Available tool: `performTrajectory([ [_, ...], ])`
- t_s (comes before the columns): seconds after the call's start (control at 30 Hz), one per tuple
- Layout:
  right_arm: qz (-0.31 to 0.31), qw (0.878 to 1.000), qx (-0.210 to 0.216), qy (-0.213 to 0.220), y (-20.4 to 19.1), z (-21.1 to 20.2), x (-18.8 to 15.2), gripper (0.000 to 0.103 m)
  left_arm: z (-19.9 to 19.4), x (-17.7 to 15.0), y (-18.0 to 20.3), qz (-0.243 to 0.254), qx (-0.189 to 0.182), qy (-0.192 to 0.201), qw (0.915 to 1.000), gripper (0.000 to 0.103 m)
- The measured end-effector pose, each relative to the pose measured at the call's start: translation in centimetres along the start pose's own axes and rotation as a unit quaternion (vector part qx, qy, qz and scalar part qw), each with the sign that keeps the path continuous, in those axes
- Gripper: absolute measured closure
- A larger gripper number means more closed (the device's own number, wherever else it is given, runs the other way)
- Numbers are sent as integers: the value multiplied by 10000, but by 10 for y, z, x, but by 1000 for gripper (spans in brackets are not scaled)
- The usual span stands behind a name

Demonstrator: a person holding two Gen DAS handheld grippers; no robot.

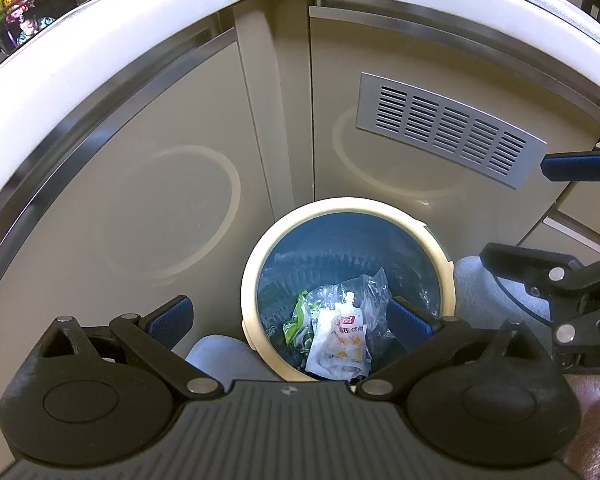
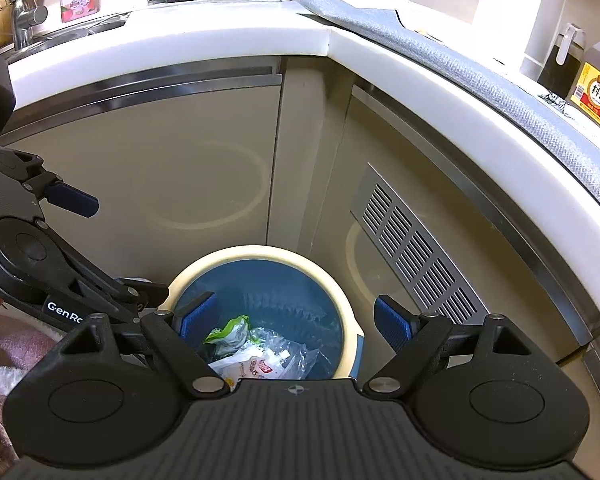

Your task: Collect trash

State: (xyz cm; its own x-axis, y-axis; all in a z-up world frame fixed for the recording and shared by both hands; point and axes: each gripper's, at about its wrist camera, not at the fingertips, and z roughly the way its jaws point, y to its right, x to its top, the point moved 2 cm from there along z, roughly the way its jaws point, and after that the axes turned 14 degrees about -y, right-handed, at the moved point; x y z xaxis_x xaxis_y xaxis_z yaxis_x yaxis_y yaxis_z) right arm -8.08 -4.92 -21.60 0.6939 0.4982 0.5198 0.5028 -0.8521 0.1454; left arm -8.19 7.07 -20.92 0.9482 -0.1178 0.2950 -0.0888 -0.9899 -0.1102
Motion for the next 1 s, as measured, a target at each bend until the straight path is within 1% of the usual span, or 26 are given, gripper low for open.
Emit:
performTrajectory([
  [0.33,38,10000,44,-28,3,4,-1,17,1,-2,0,36,19,4,10000,0],
  [0.73,94,9998,168,-105,6,10,0,17,6,0,1,94,63,-96,9999,0],
  [0.87,194,9996,194,-79,13,11,0,17,4,1,2,153,131,-14,9998,0],
  [1.0,320,9994,134,-29,20,7,1,17,-1,4,0,140,138,83,9998,0],
])
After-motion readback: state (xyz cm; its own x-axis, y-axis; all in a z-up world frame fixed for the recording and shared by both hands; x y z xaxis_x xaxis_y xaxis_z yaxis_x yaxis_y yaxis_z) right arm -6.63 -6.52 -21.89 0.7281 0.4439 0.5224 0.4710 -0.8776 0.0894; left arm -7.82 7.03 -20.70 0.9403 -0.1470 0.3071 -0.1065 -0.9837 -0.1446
